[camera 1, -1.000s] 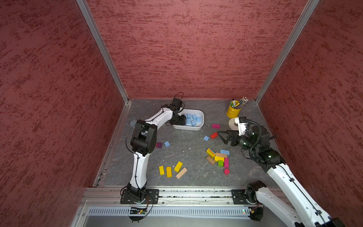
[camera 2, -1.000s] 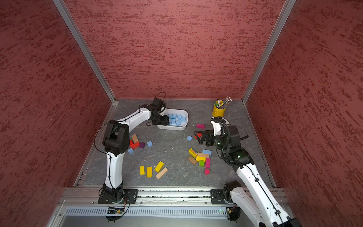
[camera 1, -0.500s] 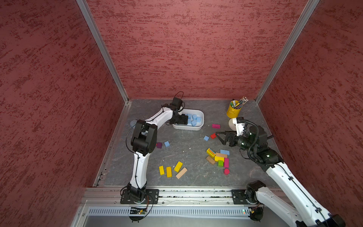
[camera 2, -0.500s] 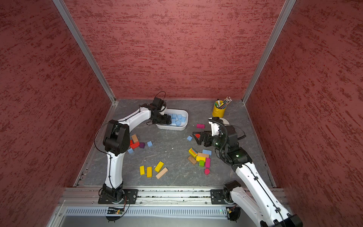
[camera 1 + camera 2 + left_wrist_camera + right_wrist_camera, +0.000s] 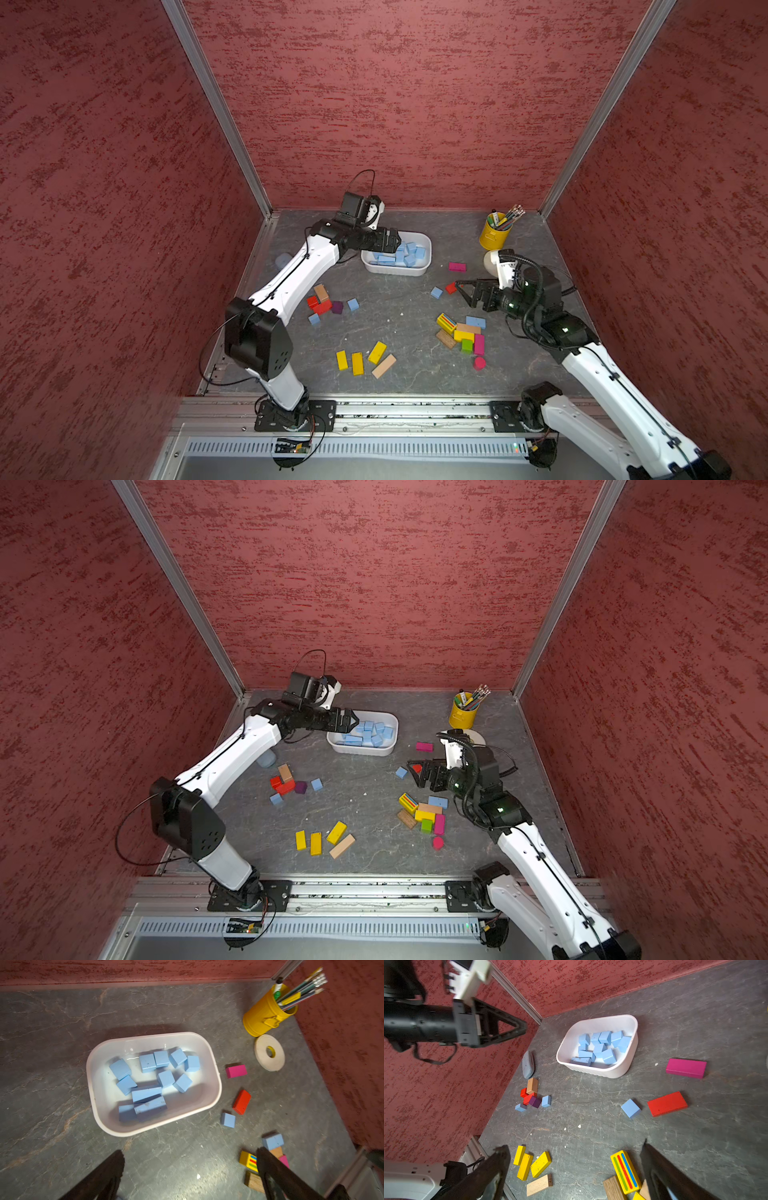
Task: Pick out the blue building blocks
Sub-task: Place the building block in the storage box, then pick up the building block from the center of the board.
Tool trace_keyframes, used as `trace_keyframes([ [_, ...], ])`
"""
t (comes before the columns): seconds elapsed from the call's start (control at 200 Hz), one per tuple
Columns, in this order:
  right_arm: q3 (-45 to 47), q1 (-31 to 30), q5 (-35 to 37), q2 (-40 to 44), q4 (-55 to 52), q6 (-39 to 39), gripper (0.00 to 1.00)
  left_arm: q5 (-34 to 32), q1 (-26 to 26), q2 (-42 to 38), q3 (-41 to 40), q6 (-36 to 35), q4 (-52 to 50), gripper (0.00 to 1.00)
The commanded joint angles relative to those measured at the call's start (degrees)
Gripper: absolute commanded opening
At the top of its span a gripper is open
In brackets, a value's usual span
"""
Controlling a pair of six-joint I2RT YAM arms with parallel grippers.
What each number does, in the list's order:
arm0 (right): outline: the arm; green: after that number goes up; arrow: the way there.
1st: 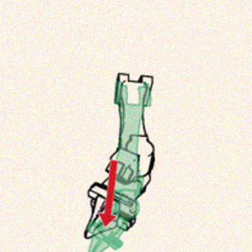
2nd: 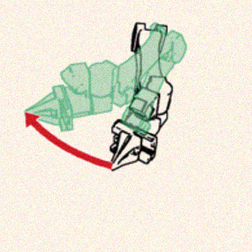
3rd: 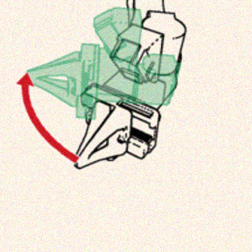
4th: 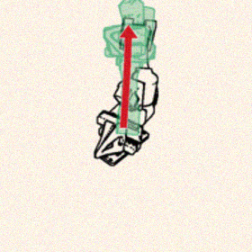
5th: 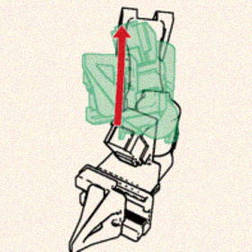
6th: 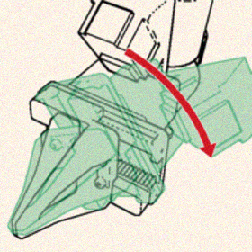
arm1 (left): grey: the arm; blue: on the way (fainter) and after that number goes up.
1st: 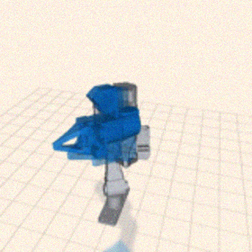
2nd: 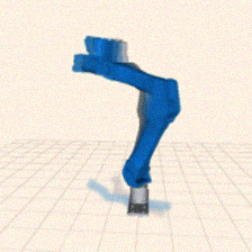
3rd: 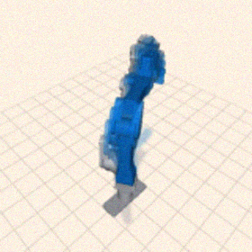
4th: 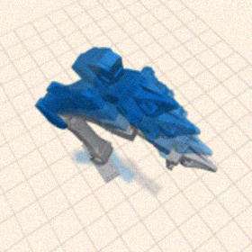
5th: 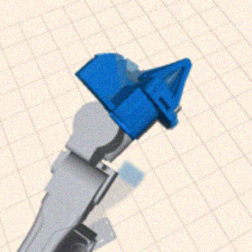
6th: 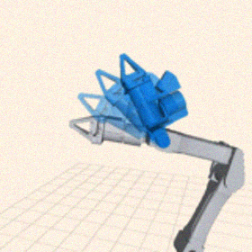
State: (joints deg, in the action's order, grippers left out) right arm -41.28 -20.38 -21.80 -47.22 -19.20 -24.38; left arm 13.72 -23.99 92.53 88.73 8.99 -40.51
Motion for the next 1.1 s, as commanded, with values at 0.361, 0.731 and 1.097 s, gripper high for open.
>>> trace_keyframes([
  [0.361, -2.5, -1.3, 7.8, -0.6, -7.7, -1.6, 0.99, 4.0, -1.0, -21.3, -19.4, -3.0, 5.2, 1.00],
  [0.731, -2.5, -1.5, 14.3, -3.1, -14.7, -4.1, 0.99, 5.2, -1.7, -33.6, -25.9, -8.5, 2.3, 1.00],
  [1.097, -1.6, -2.0, 20.9, -5.6, -19.6, -5.6, 0.99, 7.6, -1.8, -39.5, -29.7, -13.8, 1.3, 0.99],
])
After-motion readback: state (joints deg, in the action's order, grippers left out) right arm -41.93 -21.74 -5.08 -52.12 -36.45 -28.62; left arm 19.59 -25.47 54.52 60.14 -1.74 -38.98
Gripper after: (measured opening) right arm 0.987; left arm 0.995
